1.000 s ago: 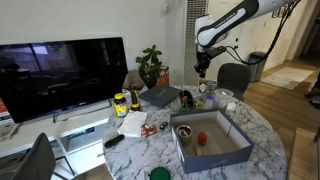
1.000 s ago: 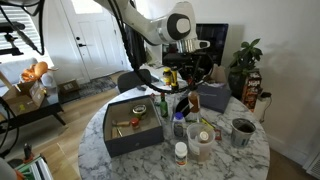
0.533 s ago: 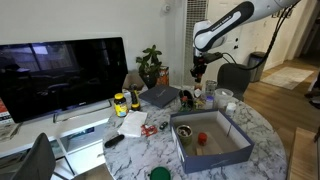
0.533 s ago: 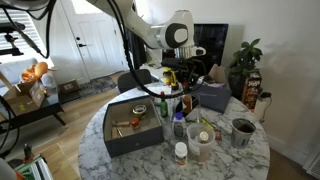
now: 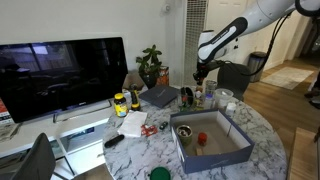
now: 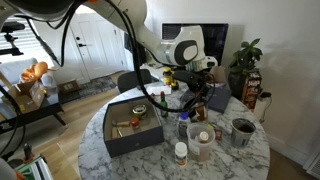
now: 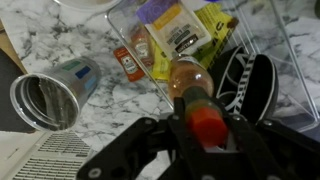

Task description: Pick up the hot sauce bottle from the blue box and put it in the clear storage container

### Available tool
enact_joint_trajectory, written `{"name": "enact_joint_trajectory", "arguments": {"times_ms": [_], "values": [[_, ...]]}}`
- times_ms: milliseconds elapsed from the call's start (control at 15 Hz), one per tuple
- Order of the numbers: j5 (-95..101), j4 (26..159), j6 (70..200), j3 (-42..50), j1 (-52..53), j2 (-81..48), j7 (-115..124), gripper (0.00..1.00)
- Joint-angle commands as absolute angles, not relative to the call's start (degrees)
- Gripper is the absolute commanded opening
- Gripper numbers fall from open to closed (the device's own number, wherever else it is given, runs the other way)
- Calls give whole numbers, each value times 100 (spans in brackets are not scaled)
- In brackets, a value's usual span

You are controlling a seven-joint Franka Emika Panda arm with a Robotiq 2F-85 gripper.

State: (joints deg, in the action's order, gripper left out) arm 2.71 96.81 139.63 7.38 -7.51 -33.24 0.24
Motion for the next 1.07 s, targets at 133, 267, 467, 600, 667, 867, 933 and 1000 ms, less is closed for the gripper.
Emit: {"name": "enact_joint_trajectory", "arguments": {"times_ms": [133,267,467,600,667,867,933,1000], "values": [[-45,9689,13667,479,-1022,-3478,-281,8],[-139,9687,13608,389,-1042,-3536,-369,8],[-186,9746,13861,321,-980,-3529,-305,8],[-86,9751,13980,340,-892,-3568,-238,8],[-45,9741,13954,353,-852,-3605,-207,8],[65,9740,13613,402,-749,-3599,-179,8],[198,9738,13503,480,-669,-3596,-120,8],[304,9732,13429,532,-612,-3618,-85,8]]}}
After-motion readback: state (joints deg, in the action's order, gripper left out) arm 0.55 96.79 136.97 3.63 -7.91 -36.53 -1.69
